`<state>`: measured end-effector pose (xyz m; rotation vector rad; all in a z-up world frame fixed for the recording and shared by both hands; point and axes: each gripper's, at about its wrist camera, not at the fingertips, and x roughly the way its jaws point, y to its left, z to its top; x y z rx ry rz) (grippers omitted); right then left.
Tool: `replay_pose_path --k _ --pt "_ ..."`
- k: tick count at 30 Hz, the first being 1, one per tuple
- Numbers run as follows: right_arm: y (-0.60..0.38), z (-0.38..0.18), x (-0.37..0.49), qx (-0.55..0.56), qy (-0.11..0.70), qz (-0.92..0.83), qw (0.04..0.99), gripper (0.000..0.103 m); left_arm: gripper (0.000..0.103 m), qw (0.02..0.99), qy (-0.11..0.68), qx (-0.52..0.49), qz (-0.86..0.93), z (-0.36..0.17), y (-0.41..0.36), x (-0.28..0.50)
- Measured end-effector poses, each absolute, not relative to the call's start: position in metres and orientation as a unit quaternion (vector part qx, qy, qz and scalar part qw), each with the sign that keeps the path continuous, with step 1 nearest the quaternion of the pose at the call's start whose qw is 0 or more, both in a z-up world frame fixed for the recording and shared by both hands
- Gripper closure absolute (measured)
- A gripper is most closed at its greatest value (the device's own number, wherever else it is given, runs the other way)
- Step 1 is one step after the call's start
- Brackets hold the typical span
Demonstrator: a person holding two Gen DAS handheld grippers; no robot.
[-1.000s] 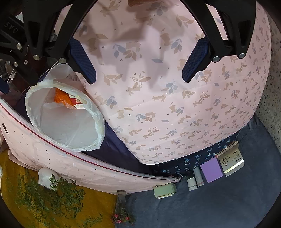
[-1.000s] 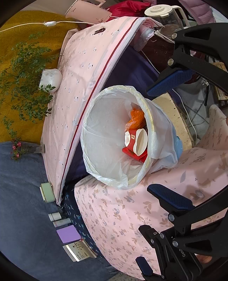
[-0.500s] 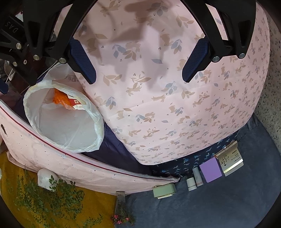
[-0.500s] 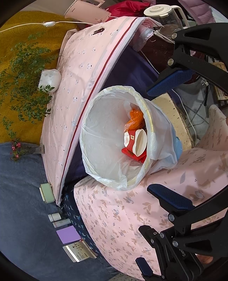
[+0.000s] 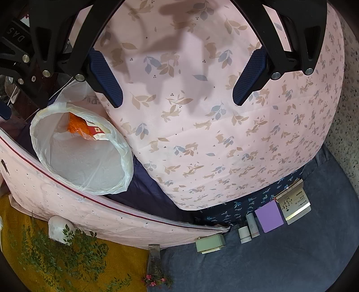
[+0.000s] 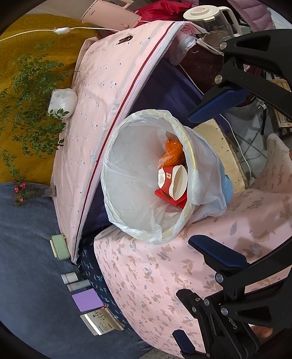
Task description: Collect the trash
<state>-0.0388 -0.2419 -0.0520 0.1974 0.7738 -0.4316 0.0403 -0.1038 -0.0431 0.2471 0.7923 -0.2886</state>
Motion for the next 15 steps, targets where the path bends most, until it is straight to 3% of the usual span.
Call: replay_pose_path --k 15 --pt "-0.2399 -0.0531 -0.0387 0.096 0.373 -0.211 0.898 0.007 0.009 0.905 0.382 0.12 -0.141 -0.0421 -0.1045 0.0399"
